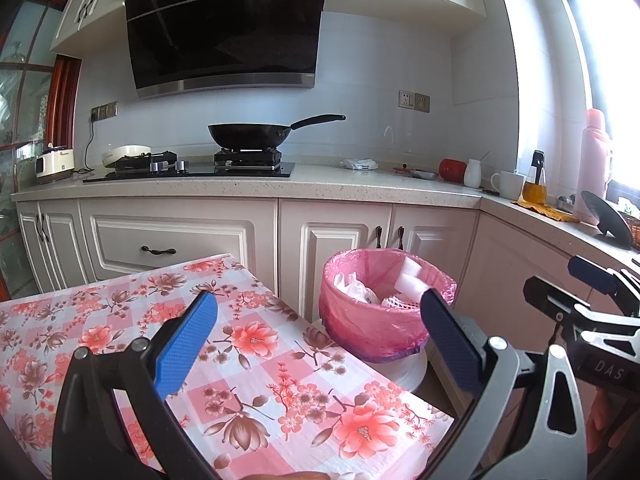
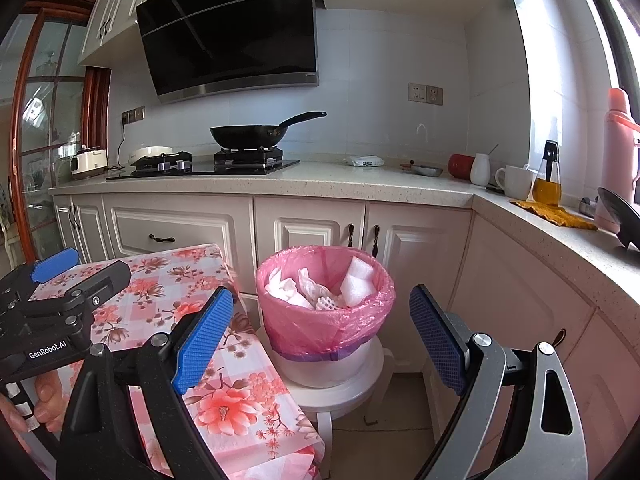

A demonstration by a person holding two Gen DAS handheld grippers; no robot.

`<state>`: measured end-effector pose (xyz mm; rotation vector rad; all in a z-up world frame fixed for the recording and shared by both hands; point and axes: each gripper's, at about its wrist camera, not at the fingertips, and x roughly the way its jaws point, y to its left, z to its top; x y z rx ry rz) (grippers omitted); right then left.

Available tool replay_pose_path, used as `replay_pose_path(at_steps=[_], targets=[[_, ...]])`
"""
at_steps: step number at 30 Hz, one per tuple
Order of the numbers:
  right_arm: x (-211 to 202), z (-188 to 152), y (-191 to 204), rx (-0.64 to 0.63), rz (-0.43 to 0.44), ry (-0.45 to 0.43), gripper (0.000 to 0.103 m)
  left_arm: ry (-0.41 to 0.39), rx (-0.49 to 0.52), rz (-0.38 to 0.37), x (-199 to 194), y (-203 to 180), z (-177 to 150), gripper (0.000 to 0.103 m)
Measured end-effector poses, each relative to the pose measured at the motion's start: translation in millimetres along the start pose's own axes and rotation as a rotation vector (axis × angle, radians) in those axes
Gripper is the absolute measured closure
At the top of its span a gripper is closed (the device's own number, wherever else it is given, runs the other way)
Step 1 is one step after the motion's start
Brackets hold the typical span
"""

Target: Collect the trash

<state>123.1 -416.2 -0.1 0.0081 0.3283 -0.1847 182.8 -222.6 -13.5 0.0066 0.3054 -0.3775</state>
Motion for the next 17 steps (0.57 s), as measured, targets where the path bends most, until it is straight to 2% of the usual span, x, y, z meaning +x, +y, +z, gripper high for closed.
replay_pose_path(at_steps=[8,17], targets=[[1.3,-1.7,1.7,-0.005,0.002,0.003,0.018,-0.002,0.005,0.027,1.6,1.3,-4.9,0.005],[1.5,-1.3,1.8,-0.004,0.002,0.003,0.019,-0.009,0.017,0.008,1.0,0.5,-5.1,0.005]])
